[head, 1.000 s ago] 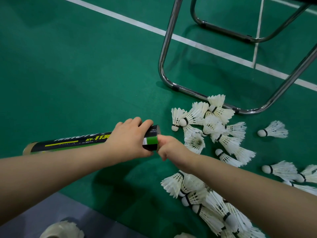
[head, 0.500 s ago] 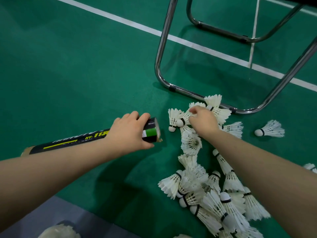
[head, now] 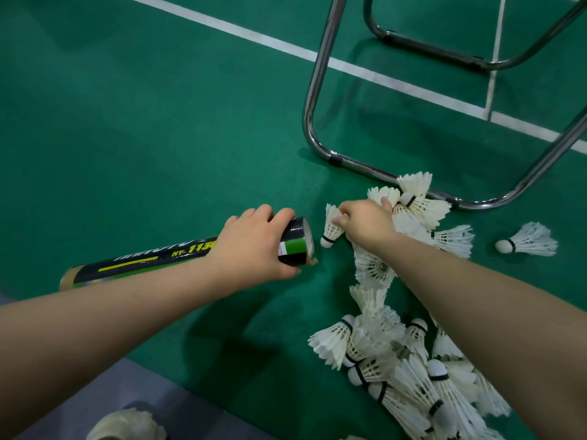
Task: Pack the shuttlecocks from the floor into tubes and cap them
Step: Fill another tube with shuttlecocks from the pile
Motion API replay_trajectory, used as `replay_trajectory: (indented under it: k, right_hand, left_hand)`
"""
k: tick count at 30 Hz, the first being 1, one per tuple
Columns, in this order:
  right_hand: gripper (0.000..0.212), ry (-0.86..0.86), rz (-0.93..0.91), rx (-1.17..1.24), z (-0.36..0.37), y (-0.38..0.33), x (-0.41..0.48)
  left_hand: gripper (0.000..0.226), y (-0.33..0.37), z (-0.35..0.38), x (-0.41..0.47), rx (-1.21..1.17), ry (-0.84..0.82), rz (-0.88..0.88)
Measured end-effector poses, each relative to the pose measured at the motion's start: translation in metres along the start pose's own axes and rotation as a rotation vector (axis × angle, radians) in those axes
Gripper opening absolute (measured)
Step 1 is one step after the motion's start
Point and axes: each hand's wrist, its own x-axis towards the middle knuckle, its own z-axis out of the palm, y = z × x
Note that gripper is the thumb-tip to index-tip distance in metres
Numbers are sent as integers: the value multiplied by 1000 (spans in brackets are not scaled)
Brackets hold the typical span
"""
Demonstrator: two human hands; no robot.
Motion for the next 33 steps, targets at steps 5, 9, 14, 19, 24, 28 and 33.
replay_trajectory:
  k: [5,9,14,19,24,28,33]
  right_hand:
    - [32,49,97,518,-10,-1,-17]
    - [30,82,155,780,-18,0,-24]
    - [32,115,166,907,-26,-5,-29]
    - [44,-54,65,610,-20,-8,-29]
    - [62,65,95,-81,-8,15,-18]
    - [53,6,214,-131,0,33,-17]
    - [35,67,190,264,-2,34,-22]
  left_hand:
    - [77,-1,-3,0,-15,14,1]
    - [77,-1,-3,-2,-13,11,7]
    - [77,-3,-4,-1,-15,12,-12]
    - [76,-1,0,-2,3,-16,-13]
    - [76,0,2,-2,10,-24,-18]
    - [76,-1,2,-1,6,-13,-22]
    - [76,-1,3,0,12,-26,-21]
